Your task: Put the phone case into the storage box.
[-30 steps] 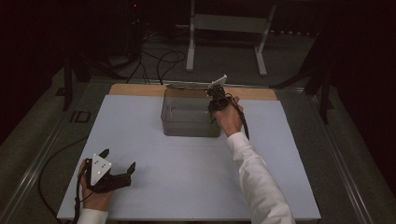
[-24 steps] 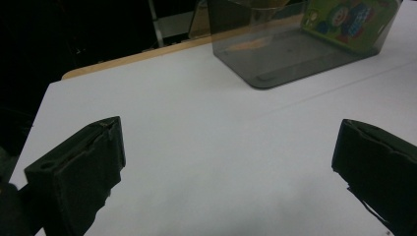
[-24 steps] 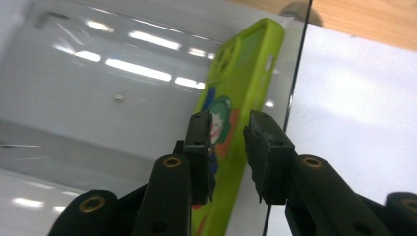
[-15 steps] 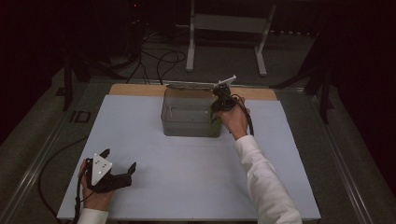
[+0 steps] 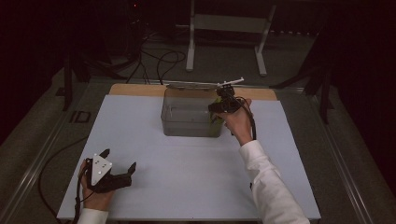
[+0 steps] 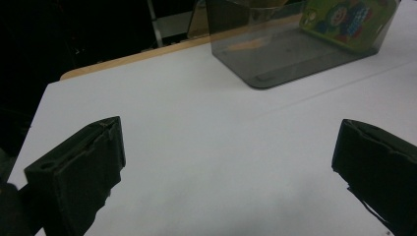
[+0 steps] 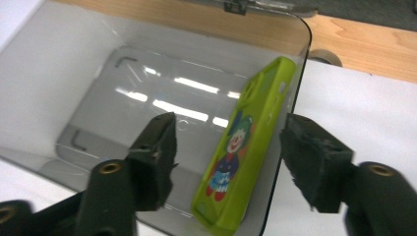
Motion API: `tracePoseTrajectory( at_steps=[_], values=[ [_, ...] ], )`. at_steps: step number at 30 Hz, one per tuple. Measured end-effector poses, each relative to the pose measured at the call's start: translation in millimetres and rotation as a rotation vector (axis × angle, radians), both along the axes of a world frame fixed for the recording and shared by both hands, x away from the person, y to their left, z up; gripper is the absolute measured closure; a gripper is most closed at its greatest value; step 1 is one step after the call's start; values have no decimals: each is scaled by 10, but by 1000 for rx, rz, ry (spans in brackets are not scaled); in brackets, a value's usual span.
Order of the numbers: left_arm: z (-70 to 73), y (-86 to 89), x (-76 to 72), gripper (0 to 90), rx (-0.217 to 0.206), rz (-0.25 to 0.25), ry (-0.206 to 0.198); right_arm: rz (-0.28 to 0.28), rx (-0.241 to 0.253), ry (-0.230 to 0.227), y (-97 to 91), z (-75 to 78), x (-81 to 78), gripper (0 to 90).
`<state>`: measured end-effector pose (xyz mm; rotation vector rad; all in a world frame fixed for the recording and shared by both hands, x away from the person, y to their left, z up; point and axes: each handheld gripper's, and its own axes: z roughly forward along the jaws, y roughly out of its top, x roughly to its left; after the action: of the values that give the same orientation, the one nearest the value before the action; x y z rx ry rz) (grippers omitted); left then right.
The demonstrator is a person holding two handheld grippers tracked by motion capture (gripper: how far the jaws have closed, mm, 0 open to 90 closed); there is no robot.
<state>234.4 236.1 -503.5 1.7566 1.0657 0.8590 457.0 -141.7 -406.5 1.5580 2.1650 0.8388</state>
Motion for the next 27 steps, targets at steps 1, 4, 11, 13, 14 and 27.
tracePoseTrajectory(
  at_steps=[1,4,11,13,14,27],
  values=[
    [-1,-1,1,0,2,0,1,8,9,-6,-18,5,-16,344],
    [-2,-6,0,1,1,-1,1,31,22,-21,-84,0,-69,294],
    [-6,-11,5,0,6,-4,5,31,-7,-97,-225,-36,-237,187],
    [-5,-13,4,0,6,-4,4,28,4,-119,-267,-35,-299,164],
    [-5,-13,3,0,5,-3,4,30,17,-134,-293,-34,-334,158],
    [-6,-15,7,1,2,-6,7,55,68,-344,-581,-83,-868,132]
  ],
)
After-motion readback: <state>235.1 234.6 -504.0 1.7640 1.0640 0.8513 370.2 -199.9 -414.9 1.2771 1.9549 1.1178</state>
